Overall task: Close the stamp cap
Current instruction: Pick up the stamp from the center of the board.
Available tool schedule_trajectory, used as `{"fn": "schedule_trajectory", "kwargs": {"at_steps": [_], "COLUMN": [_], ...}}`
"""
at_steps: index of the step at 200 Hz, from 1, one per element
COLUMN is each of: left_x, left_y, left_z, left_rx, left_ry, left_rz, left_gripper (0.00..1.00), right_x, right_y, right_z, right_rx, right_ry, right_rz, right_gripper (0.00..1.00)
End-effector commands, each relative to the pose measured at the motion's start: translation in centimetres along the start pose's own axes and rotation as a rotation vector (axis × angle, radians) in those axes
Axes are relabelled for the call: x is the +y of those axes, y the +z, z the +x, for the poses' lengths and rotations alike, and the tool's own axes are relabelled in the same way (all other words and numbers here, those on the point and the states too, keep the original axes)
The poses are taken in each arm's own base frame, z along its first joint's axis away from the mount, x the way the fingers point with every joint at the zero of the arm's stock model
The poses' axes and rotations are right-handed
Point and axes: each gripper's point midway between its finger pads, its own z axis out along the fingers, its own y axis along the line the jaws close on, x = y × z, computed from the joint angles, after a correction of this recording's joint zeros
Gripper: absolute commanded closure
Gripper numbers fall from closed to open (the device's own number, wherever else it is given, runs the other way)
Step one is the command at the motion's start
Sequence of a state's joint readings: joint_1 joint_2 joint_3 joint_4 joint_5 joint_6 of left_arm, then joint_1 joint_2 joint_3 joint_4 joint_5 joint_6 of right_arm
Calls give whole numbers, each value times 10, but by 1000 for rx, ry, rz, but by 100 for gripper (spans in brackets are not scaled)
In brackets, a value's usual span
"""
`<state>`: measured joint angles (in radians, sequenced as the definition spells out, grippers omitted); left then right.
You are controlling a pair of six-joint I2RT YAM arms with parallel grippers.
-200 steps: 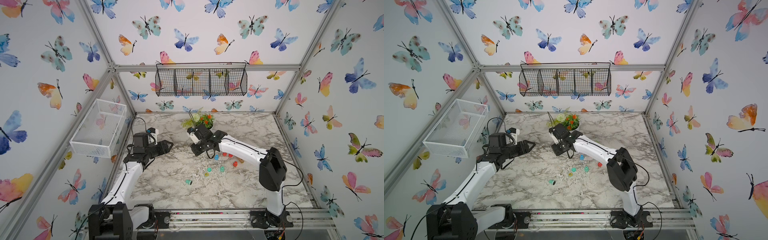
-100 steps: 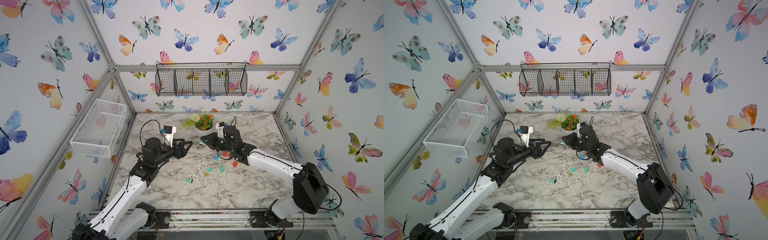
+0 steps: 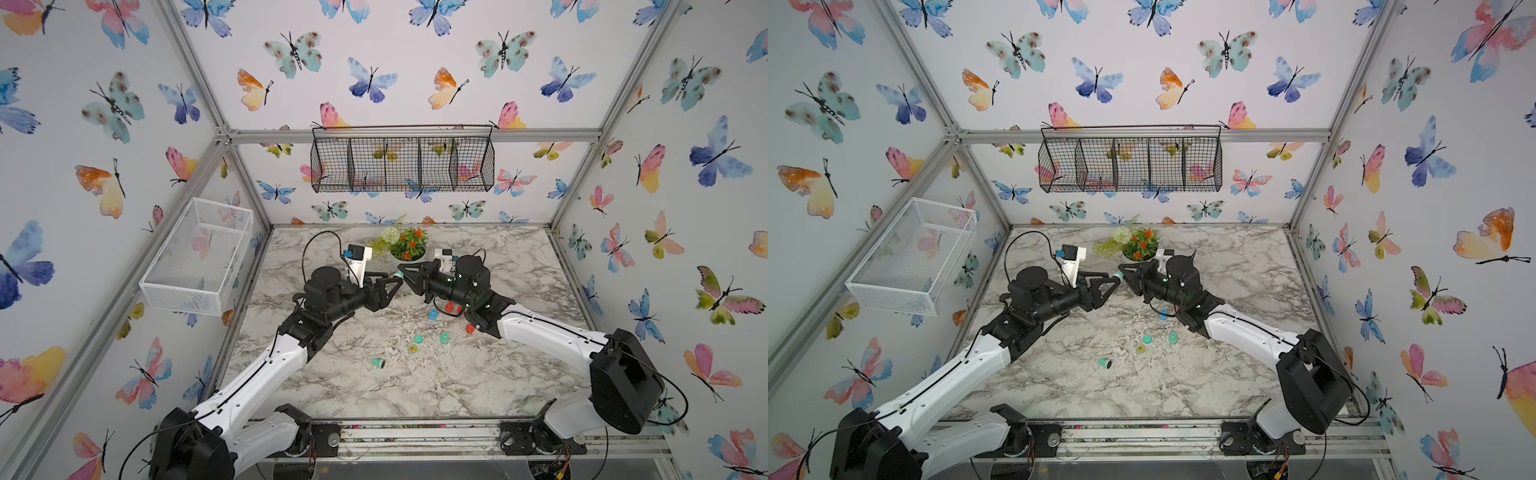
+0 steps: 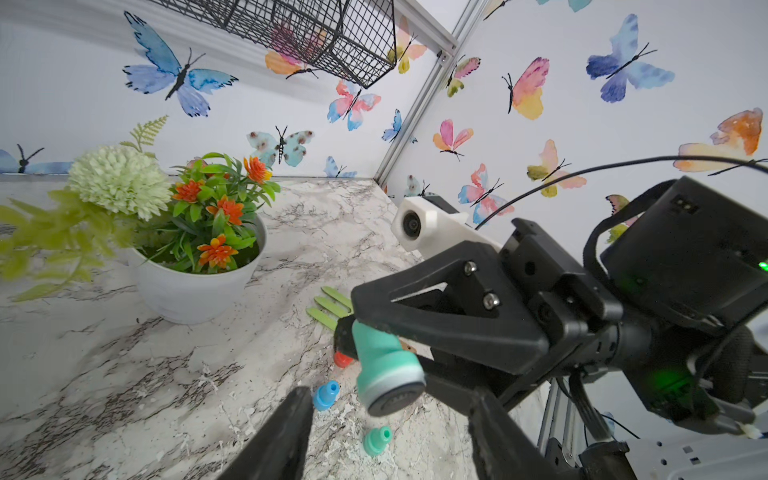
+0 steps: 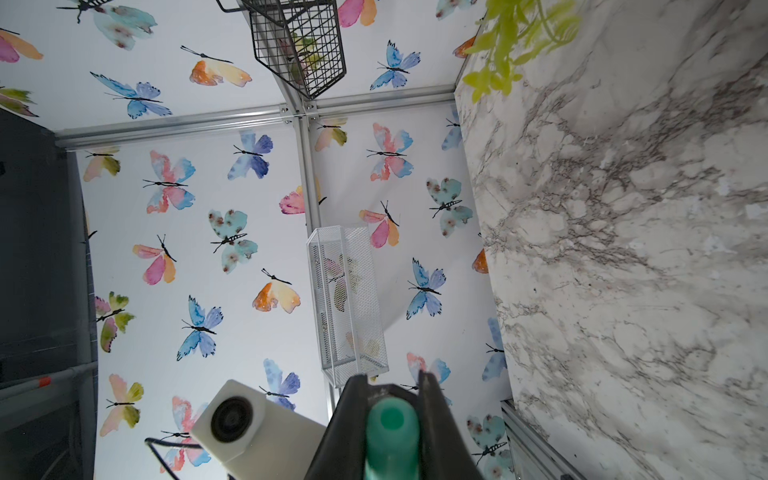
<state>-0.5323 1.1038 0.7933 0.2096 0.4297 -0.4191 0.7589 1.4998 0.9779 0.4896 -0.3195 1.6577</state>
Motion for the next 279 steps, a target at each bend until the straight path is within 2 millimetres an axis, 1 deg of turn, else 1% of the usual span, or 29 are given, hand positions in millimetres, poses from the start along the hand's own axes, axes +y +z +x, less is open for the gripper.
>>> {"fn": "schedule_trajectory", "kwargs": {"at_steps": [1, 18, 38, 77, 98, 120, 140, 193, 241, 279], "left_x": [-1, 4, 6, 9, 9, 9, 10, 4, 6, 8], "left_y": [8, 12, 15, 17, 17, 17, 17, 18, 19, 20], "left_z": [-12, -14, -17, -16, -11, -5, -1, 6, 10, 6], "left_rx": [-28, -37, -39, -32, -19, -3, 7, 31, 40, 32], "left_ry": [26, 20, 25, 31, 31, 29, 24, 20, 15, 15], "left_rz": [-29, -59, -71, -91, -90, -83, -83, -43, -43, -58], "left_gripper": [40, 43, 47, 56, 56, 52, 52, 49, 52, 61], "right_x": [12, 11, 10, 10, 9, 11, 13, 10, 9, 10], "right_y": [-4, -4, -4, -5, -4, -4, -5, -5, -4, -3], "right_z": [8, 8, 9, 8, 8, 8, 8, 7, 7, 9], "right_rx": [28, 27, 32, 27, 28, 29, 28, 22, 25, 40], "right_ry": [14, 13, 12, 12, 14, 14, 11, 10, 8, 4], "right_rz": [-45, -40, -36, -37, -36, -41, -46, -36, -35, -35], "right_gripper": [98, 98, 98, 98, 98, 98, 98, 98, 98, 98]}}
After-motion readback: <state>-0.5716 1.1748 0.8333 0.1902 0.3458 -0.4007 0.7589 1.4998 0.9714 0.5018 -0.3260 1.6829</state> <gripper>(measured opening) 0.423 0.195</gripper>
